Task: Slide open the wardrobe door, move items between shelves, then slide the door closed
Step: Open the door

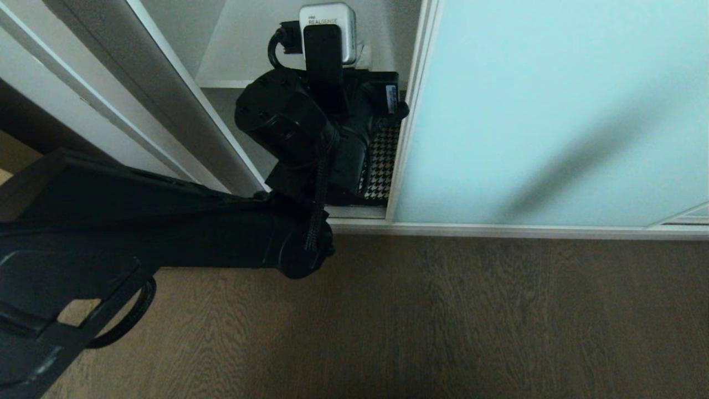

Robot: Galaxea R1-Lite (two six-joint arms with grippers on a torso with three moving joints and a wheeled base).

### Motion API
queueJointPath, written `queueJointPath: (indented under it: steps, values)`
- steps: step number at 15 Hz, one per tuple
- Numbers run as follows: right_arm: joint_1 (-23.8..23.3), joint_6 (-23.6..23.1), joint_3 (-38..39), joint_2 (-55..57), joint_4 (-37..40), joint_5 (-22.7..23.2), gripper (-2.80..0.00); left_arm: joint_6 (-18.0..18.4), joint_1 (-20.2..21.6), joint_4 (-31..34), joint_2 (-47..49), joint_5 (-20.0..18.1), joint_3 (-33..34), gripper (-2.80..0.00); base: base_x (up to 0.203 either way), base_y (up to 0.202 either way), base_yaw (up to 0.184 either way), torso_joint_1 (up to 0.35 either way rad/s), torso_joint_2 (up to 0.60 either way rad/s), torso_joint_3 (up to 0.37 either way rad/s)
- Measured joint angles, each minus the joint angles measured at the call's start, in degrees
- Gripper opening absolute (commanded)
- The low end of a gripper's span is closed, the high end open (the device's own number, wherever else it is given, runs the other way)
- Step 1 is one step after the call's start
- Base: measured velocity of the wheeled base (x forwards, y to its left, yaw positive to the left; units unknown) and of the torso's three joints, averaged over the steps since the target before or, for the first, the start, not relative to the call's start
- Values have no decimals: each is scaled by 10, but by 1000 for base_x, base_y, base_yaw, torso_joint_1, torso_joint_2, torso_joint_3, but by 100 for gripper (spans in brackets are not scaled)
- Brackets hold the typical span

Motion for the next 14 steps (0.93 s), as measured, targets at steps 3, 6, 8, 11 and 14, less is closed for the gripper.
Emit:
queueJointPath:
  steps: [3, 6, 8, 11, 14]
  values:
    - [0, 0, 0, 0, 0, 0, -280, 3, -5, -17, 3, 8, -1, -280, 0, 0, 0, 0, 0, 0]
    - [0, 0, 0, 0, 0, 0, -280, 3, -6, -16, -3, 26, -1, -280, 0, 0, 0, 0, 0, 0]
    - [0, 0, 0, 0, 0, 0, -280, 3, -6, -13, -11, 30, -1, -280, 0, 0, 0, 0, 0, 0]
    - [0, 0, 0, 0, 0, 0, -280, 3, -8, -12, -7, 31, -2, -280, 0, 0, 0, 0, 0, 0]
    - [0, 0, 0, 0, 0, 0, -280, 5, -8, -1, -6, 39, -18, -280, 0, 0, 0, 0, 0, 0]
